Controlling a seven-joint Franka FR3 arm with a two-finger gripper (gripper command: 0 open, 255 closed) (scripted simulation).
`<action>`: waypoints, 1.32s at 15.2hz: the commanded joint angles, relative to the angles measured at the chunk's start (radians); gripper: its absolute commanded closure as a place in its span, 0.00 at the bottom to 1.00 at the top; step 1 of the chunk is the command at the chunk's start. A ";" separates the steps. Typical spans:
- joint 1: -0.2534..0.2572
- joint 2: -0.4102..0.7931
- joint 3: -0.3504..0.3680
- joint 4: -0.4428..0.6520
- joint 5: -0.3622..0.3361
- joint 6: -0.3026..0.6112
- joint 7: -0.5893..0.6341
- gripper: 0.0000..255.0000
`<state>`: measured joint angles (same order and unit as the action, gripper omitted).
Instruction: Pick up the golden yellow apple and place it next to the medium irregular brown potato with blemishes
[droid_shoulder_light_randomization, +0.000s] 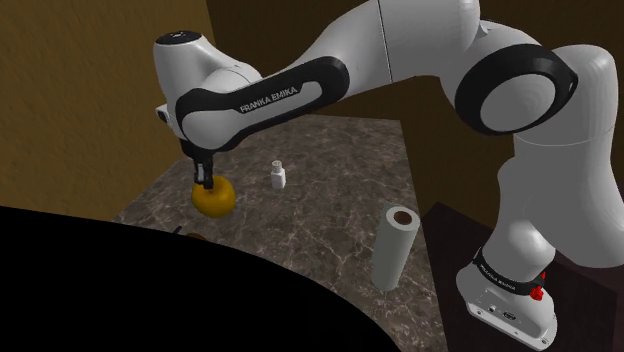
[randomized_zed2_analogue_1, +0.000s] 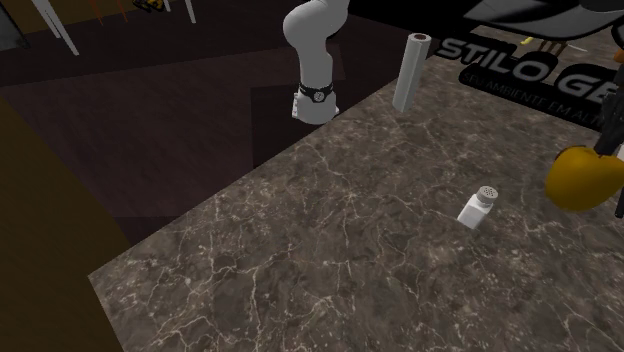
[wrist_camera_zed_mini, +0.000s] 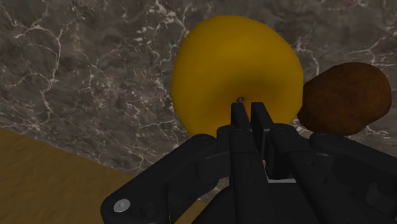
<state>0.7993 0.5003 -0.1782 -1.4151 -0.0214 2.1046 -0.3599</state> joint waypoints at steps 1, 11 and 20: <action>-0.001 0.003 0.000 -0.015 0.000 0.019 -0.001 1.00; -0.001 0.003 0.000 -0.015 0.000 0.019 -0.001 0.00; 0.009 -0.052 -0.002 0.026 -0.008 -0.077 0.003 0.00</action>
<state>0.8087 0.4483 -0.1803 -1.3949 -0.0291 2.0344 -0.3559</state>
